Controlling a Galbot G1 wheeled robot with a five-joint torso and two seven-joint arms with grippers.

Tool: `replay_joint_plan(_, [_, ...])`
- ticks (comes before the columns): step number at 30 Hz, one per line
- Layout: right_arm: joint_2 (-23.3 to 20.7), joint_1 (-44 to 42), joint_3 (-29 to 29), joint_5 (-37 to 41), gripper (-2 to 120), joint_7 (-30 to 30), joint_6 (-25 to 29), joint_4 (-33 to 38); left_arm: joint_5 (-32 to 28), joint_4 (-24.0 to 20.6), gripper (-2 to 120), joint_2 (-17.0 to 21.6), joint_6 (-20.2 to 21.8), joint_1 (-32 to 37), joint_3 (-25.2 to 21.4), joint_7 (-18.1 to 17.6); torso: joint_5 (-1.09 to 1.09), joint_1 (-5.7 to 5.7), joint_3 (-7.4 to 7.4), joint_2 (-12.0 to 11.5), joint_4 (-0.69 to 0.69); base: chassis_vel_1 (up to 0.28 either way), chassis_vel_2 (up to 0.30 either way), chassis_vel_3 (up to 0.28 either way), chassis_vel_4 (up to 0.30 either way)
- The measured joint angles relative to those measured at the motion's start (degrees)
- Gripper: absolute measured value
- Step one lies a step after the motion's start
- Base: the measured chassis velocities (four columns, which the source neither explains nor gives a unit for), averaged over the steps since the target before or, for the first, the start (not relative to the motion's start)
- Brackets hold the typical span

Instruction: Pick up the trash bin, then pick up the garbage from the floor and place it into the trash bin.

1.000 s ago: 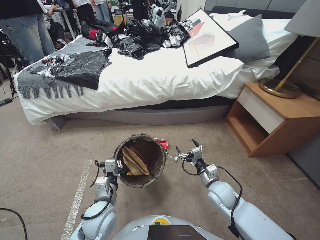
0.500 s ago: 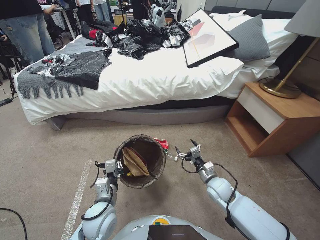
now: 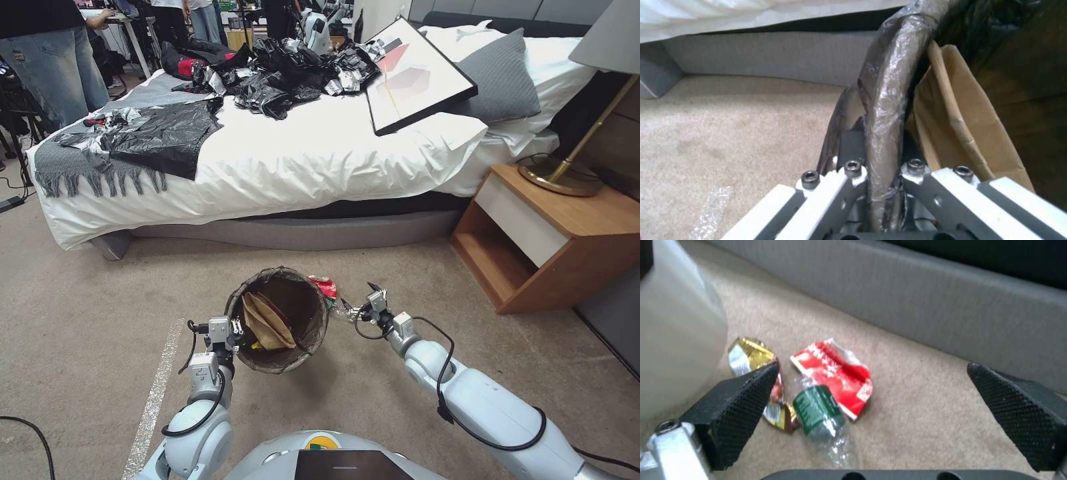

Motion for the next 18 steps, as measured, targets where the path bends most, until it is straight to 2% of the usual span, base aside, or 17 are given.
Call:
replay_joint_plan(5, [-0.3, 4.6, -5.1, 1.7, 100, -2.1, -0.9, -4.7, -0.3, 0.2, 0, 0.0, 0.0, -0.7, -0.4, -0.2, 0.00, 0.00, 0.00, 0.0, -0.01, 0.000, 0.000, 0.000, 0.000])
replay_joint_plan(18, [0.9, 6.6, -7.8, 1.6, 100, -5.3, -0.8, -9.6, -0.8, 0.3, 0, 0.2, 0.0, -0.9, -1.7, -0.6, 0.00, 0.00, 0.00, 0.0, -0.02, 0.000, 0.000, 0.000, 0.000])
